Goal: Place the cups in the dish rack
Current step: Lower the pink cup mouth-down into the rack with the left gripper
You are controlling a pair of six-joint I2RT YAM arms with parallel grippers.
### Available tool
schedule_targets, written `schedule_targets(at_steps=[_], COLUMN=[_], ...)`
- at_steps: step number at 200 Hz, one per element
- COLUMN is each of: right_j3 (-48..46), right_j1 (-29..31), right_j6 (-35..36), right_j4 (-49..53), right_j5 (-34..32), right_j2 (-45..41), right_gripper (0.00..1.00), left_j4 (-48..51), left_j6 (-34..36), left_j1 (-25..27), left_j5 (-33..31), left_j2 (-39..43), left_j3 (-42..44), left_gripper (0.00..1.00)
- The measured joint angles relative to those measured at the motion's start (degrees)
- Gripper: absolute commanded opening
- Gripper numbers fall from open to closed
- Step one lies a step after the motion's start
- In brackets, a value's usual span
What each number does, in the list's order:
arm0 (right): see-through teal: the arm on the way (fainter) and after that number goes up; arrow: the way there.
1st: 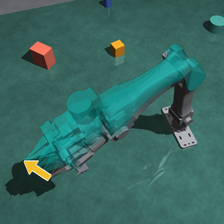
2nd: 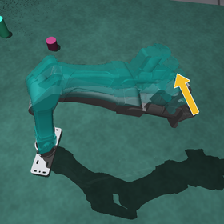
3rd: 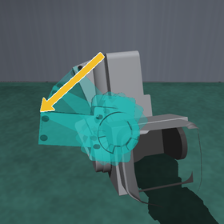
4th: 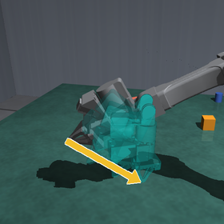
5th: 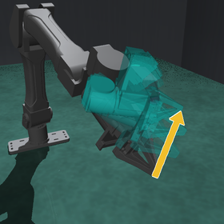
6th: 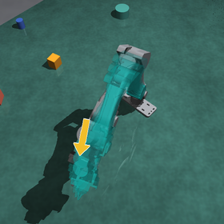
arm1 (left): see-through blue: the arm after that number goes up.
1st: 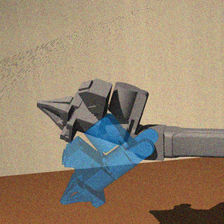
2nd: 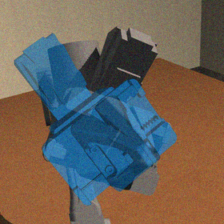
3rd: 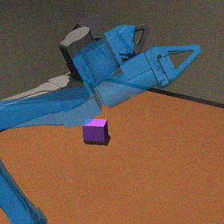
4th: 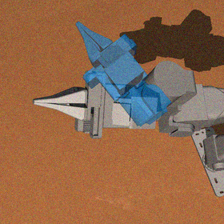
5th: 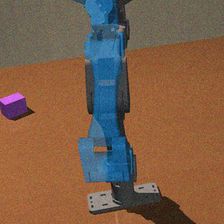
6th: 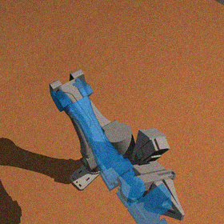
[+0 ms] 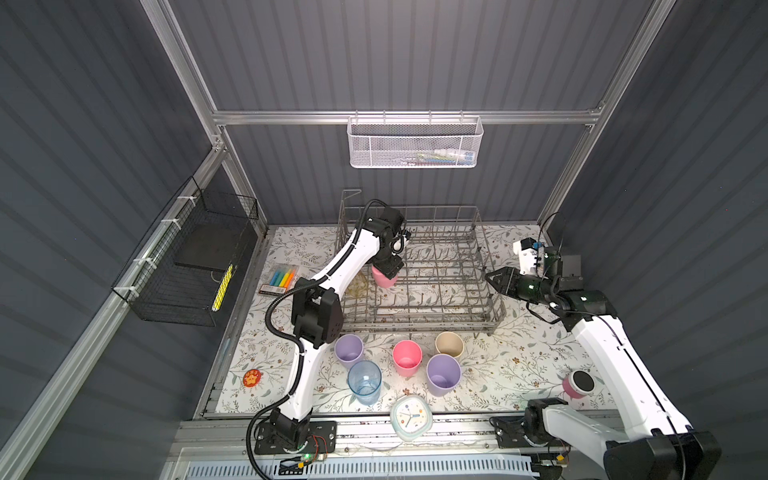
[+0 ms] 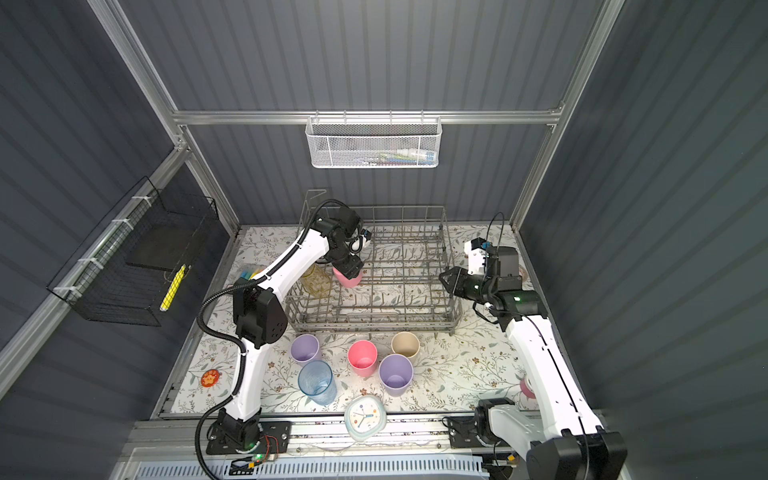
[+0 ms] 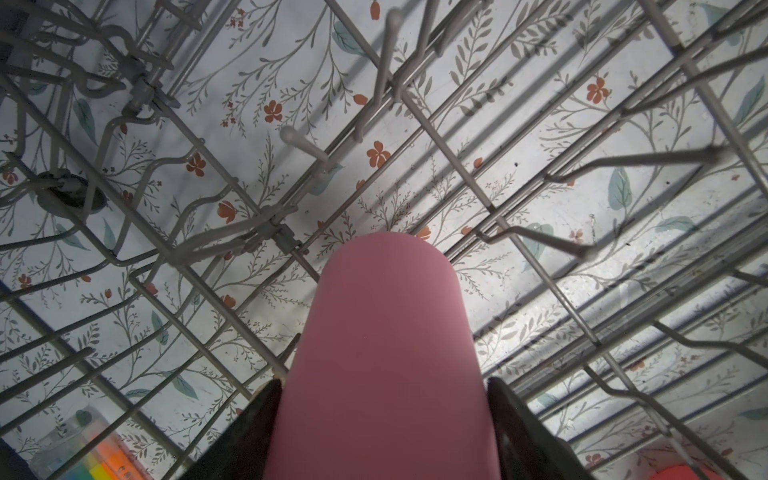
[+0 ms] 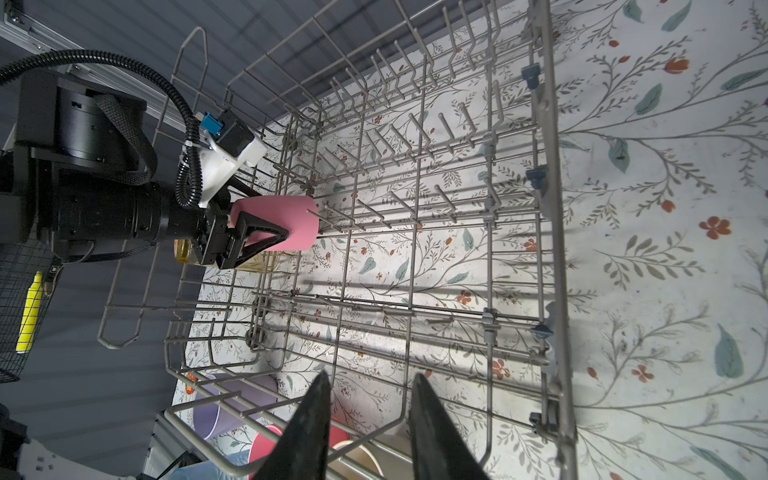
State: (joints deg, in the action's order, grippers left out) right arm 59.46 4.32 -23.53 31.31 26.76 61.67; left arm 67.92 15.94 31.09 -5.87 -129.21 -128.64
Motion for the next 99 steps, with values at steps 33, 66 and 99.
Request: schedule_targets(at_steps=[33,66,99], right_j3=[-0.3,-0.3,-0.3], right_j1=[0.0,0.0,0.0], right_j6=[0.0,0.0,0.0], right_j4=[0.0,0.0,0.0], right_j5=[0.0,0.0,0.0], right_j2=[0.0,0.0,0.0], right_gripper=[0.34,0.34,0.34], left_j4=[0.0,0.0,0.0], left_j6=[0.0,0.0,0.0], left_j1=[0.0,0.0,0.0], left_j5=[-0.2,-0.2,-0.2], left_j2=[0.0,0.0,0.0], left_j3=[0.0,0.0,0.0], left_gripper=[0.8,0.84,0.87])
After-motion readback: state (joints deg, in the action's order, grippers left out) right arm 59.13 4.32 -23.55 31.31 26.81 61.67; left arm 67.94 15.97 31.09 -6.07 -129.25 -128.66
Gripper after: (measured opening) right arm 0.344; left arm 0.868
